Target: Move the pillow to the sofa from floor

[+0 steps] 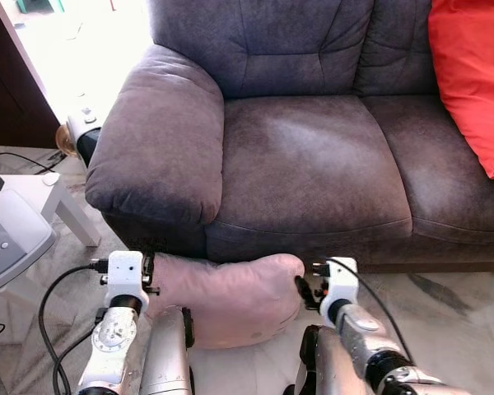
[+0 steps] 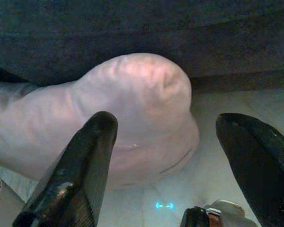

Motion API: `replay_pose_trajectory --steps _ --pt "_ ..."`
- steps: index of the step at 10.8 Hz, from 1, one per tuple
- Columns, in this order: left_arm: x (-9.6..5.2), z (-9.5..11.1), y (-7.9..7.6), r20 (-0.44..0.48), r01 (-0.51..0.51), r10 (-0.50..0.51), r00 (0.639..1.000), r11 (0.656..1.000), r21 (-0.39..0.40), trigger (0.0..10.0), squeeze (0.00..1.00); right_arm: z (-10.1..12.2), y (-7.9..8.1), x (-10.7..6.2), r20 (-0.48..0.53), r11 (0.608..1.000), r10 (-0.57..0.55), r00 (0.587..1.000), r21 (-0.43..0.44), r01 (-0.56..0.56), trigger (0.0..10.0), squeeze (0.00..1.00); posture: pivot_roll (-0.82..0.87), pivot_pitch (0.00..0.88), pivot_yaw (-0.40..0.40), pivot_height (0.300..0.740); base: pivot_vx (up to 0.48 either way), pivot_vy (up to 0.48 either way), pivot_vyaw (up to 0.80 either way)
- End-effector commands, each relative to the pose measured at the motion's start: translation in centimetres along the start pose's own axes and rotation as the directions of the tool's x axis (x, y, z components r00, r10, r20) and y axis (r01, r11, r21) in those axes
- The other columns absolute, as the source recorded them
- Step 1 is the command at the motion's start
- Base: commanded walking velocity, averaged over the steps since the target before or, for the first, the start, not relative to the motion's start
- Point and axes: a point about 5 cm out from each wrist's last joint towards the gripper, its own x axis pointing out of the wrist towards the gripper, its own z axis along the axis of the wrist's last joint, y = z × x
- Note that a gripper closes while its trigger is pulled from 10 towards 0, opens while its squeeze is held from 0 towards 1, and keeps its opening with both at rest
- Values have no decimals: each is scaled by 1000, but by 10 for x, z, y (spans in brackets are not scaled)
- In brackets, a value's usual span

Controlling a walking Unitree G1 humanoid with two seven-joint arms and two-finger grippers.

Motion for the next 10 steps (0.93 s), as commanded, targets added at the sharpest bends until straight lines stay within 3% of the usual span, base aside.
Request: replay_pose_trajectory --steps 1,5,10 --pt "-1 -1 -1 -8 0 0 1000 1000 -2 10000 0 -3 0 -1 -11 1000 -7 1000 -20 6 10000 0 180 186 -48 535 0 0 0" --pt "-1 -1 -1 -14 -9 9 1000 1000 -7 10000 0 -7 2 -2 -7 999 14 1000 -52 -14 10000 0 180 191 -51 535 0 0 800" --pt "-1 -2 -3 -25 13 -14 1000 1000 -12 10000 0 -8 -4 -3 1 998 -61 998 -34 61 10000 0 182 191 -50 535 0 0 0"
